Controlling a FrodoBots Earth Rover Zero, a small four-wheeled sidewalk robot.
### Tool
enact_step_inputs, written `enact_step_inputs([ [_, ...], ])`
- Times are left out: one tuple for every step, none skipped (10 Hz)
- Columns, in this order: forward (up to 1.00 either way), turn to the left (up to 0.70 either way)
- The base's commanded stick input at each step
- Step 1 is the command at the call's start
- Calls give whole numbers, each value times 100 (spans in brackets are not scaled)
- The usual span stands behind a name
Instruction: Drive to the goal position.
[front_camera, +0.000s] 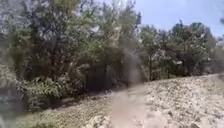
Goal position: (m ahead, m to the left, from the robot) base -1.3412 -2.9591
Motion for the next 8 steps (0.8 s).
enact_step_inputs([
  [-45, -27],
  [-45, -27],
  [-45, -27],
  [-45, -27],
  [-45, -27],
  [-45, -27],
  [-45, -27],
  [-44, -32],
])
